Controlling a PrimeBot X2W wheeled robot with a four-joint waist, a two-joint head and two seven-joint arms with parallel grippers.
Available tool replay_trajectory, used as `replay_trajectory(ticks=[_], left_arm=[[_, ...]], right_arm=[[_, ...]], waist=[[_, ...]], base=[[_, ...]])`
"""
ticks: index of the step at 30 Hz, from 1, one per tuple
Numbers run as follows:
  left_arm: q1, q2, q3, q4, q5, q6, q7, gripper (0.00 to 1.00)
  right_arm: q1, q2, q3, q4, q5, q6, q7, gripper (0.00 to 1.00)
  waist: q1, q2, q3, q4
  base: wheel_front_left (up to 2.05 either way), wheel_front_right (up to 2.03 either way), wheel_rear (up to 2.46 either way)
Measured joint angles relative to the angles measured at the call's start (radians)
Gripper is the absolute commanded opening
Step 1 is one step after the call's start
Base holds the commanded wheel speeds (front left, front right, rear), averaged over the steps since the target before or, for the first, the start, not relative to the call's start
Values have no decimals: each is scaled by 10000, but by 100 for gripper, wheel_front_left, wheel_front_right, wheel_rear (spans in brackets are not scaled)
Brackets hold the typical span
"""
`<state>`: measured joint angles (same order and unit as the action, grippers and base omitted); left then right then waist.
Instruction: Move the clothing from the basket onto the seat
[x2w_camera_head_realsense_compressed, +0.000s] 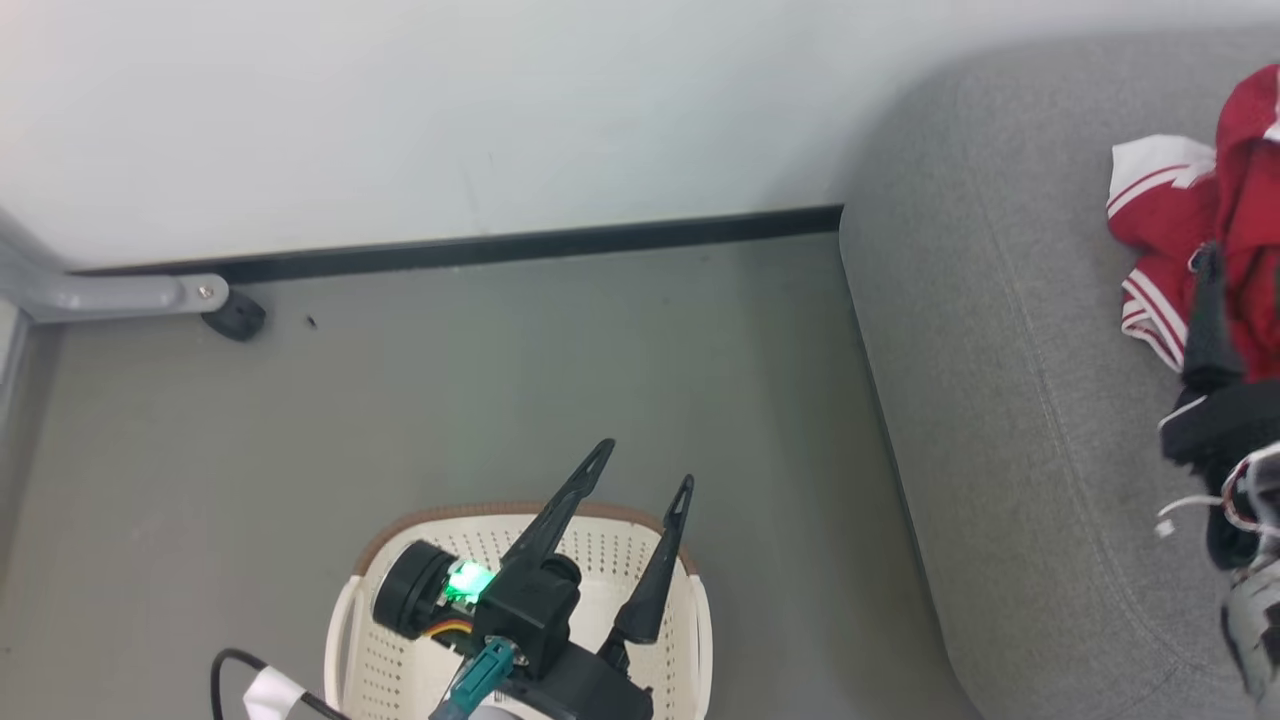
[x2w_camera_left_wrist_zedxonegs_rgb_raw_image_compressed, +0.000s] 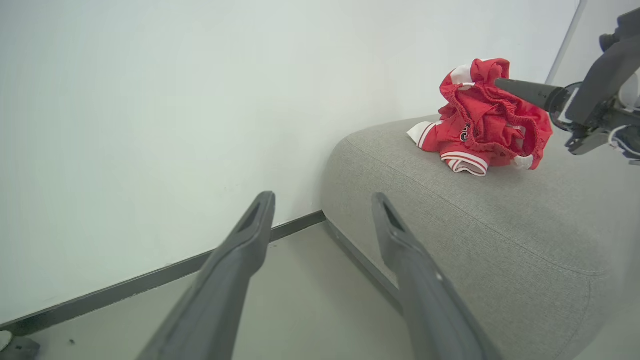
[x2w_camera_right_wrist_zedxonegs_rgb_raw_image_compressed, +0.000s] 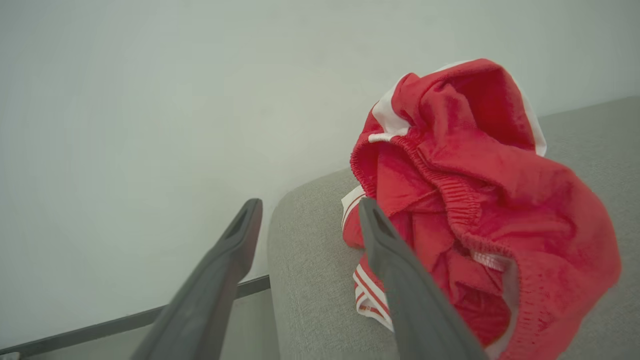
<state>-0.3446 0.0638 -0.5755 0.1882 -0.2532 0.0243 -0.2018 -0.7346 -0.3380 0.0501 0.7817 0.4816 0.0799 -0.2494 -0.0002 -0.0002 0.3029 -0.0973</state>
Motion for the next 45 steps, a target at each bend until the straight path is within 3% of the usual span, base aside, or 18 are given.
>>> replay_trajectory(ticks=[15,24,38,45], left_arm=[[915,169,907,-61,-445,616,-113,100],[1569,472,2123,48,-702,834,-128,100],[2754,518,3210,428,-1066,984,-253,100],[3211,481,3411,412,-1068,991,-303,100]], right_arm=[[2728,1164,955,-2372,-531,171,0,100],[3880,1710,1557,-3241,-865,171,2,100],[5346,1806,1967,-3728,-1126,153,2,100],[5875,1718,1862,-4278,-1216,-130,2,100]], waist=[[1,0,-1294,484],[1,1,-1690,690],[1,2,-2309,707],[1,2,-2557,662]], base=[[0,0,0],[0,0,0],[0,0,0],[0,0,0]])
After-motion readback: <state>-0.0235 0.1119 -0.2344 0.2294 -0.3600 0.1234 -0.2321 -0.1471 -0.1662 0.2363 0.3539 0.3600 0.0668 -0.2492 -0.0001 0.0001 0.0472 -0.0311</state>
